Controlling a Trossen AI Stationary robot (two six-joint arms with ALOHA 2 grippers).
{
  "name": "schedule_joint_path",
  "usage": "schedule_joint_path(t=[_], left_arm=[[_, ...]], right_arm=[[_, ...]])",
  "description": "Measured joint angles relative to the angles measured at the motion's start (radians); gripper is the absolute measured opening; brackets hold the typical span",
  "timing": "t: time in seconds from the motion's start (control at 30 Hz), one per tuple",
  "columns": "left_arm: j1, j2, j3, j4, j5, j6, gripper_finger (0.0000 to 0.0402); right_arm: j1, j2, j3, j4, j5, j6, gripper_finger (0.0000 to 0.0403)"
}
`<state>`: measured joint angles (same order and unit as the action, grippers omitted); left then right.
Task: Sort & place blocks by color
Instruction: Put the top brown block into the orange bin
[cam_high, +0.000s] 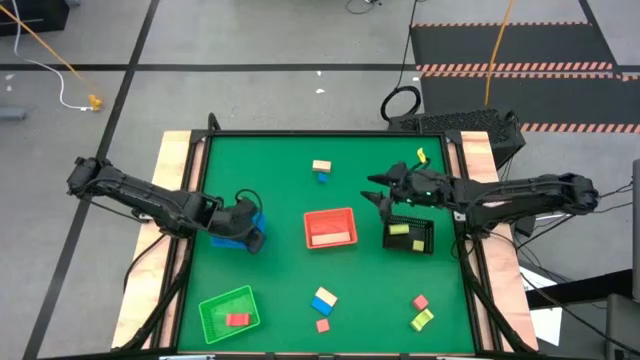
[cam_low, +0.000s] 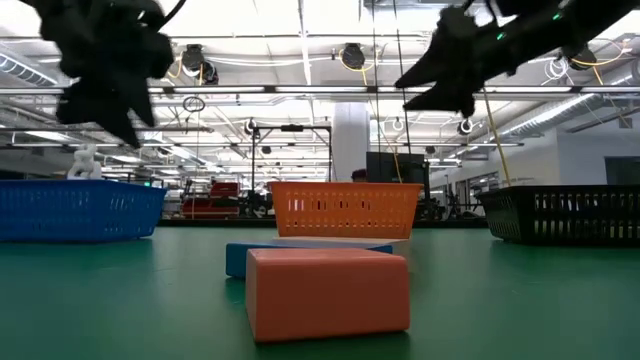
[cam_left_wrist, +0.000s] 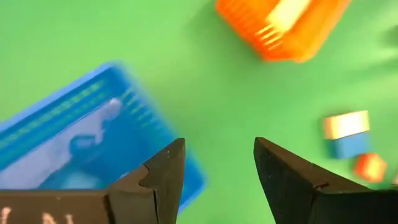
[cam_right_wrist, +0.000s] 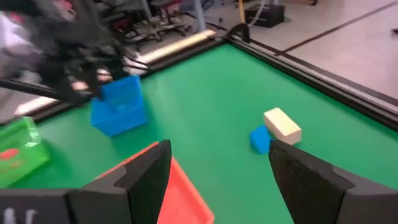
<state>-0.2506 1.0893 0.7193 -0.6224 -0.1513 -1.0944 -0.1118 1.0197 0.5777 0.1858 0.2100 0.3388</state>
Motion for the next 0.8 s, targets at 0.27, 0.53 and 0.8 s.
schedule_joint_path(t=[0.27, 0.53, 0.8], left_arm=[[0.045, 0.0, 0.0, 0.24, -0.001, 0.166, 0.0193], [0.082, 0.0, 0.0, 0.292, -0.001, 0.223, 0.0193], [0.136, 0.0, 0.0, 0.291, -0.001, 0.254, 0.0193]], right_arm=[[-0.111, 0.228, 0.003, 0.162, -0.004, -0.056, 0.0263], [-0.212, 0.39, 0.146, 0.072, -0.005, -0.249, 0.0263], [-0.314, 0.566, 0.391, -0.221, -0.081, -0.338, 0.0263]])
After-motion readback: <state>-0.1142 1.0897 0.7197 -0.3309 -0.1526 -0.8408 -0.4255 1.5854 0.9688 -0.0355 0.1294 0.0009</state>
